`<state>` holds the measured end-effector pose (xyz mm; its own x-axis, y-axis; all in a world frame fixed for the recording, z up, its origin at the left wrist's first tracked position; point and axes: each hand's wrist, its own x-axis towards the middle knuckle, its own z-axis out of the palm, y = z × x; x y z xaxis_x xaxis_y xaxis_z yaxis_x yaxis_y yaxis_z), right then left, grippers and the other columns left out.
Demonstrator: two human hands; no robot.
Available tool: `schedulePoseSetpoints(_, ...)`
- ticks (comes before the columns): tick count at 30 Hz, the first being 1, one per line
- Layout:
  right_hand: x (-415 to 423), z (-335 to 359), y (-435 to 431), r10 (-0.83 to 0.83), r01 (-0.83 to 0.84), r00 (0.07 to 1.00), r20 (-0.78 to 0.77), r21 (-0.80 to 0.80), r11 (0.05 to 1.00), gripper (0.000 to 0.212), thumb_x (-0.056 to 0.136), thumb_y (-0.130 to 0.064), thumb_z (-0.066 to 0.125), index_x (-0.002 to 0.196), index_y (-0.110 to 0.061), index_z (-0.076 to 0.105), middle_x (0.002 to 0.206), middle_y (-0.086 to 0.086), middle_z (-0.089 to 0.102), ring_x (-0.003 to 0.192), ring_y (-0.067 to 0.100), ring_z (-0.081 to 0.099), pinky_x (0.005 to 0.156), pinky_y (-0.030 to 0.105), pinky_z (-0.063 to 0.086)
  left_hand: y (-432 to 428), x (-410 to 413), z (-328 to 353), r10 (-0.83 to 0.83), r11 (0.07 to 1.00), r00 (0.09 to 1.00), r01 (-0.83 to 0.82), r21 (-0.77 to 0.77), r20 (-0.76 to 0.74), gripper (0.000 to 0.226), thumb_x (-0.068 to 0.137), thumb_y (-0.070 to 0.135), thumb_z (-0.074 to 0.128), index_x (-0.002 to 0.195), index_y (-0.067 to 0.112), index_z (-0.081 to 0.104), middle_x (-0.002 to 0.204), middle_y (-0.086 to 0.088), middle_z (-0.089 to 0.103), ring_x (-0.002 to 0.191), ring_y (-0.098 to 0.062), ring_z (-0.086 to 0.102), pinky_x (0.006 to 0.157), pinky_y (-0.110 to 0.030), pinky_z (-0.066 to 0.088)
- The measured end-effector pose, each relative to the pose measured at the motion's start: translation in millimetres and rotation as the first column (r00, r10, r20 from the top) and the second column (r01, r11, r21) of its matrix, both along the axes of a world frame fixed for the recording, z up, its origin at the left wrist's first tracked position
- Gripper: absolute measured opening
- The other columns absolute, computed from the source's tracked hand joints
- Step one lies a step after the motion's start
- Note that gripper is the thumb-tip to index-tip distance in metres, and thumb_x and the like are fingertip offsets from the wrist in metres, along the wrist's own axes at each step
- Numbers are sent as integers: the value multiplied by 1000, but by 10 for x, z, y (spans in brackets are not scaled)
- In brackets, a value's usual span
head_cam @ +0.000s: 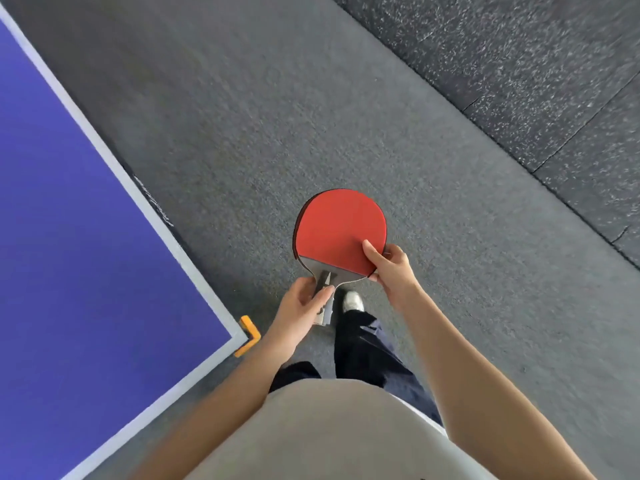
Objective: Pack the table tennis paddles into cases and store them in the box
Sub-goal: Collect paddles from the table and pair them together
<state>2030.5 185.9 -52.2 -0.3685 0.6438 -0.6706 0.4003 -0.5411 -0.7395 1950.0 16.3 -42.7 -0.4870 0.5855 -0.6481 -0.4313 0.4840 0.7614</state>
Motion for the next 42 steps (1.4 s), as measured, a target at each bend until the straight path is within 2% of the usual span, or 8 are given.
schedulePoseSetpoints(7, -884, 94, 1103, 294, -294, 956, 18, 22, 955, 49, 84, -37, 70, 117, -6, 51, 114, 8, 63, 101, 21, 65, 83, 39, 57, 935, -375, 152, 249, 968, 968, -250, -32, -21, 20, 91, 28, 63, 107, 17, 61, 104, -7, 70, 96, -13, 67, 89, -29, 49)
schedulePoseSetpoints(11, -1428, 63, 1469, 392, -392, 920, -11, 10, 920, 51, 84, -37, 70, 120, -7, 51, 117, 9, 63, 100, 20, 65, 70, 29, 55, 1270, -740, 192, 335, 941, 941, -337, -25, -50, 21, 91, 29, 63, 106, 14, 60, 104, -13, 69, 94, -18, 64, 86, -31, 49)
schedulePoseSetpoints(17, -2502, -33, 1828, 506, -506, 862, -23, -10, 862, 55, 82, -38, 71, 122, -6, 49, 118, 9, 62, 102, 22, 65, 82, 38, 57, 1601, -1571, 119, 447, 893, 892, -450, -30, -60, 27, 90, 32, 63, 106, 10, 58, 95, -13, 62, 88, -23, 57, 95, -50, 46)
schedulePoseSetpoints(21, -3282, -47, 2056, 525, -525, 851, -26, -2, 851, 56, 82, -39, 71, 121, -7, 49, 118, 8, 62, 104, 23, 64, 86, 39, 56, 1826, -2322, 73, 453, 890, 887, -455, -8, -87, 21, 92, 30, 62, 107, 16, 59, 106, -13, 67, 91, -16, 61, 85, -28, 48)
schedulePoseSetpoints(27, -4414, 89, 2278, 558, -558, 829, -33, 8, 830, 55, 81, -40, 72, 121, -10, 49, 117, 5, 62, 104, 21, 64, 91, 42, 54, 2048, -3359, 146, 502, 864, 859, -504, -3, -100, 9, 91, 32, 63, 97, 27, 59, 94, 3, 68, 76, 4, 61, 64, -5, 45)
schedulePoseSetpoints(32, -5247, 184, 2430, 615, -615, 788, -40, 16, 788, 56, 84, -39, 70, 124, -8, 48, 120, 6, 61, 105, 20, 63, 89, 38, 54, 2253, -4049, 235, 568, 822, 819, -570, -9, -82, 35, 91, 34, 62, 120, 15, 55, 111, -5, 67, 103, -19, 64, 90, -29, 50)
schedulePoseSetpoints(38, -6284, 156, 2807, 651, -652, 756, -64, 17, 758, 55, 86, -36, 68, 127, -6, 47, 121, 7, 61, 106, 20, 63, 83, 33, 56, 2661, -5004, 168, 617, 784, 781, -620, -10, -94, 25, 90, 37, 62, 111, 26, 56, 102, 6, 68, 90, -1, 63, 68, -13, 46)
schedulePoseSetpoints(42, -7061, 196, 3177, 677, -677, 735, -43, 22, 736, 55, 85, -37, 69, 125, -6, 48, 120, 8, 61, 106, 22, 64, 92, 43, 54, 3033, -5706, 160, 643, 761, 759, -649, -29, -107, 12, 87, 41, 65, 94, 37, 57, 80, 22, 69, 75, 10, 62, 64, -11, 45)
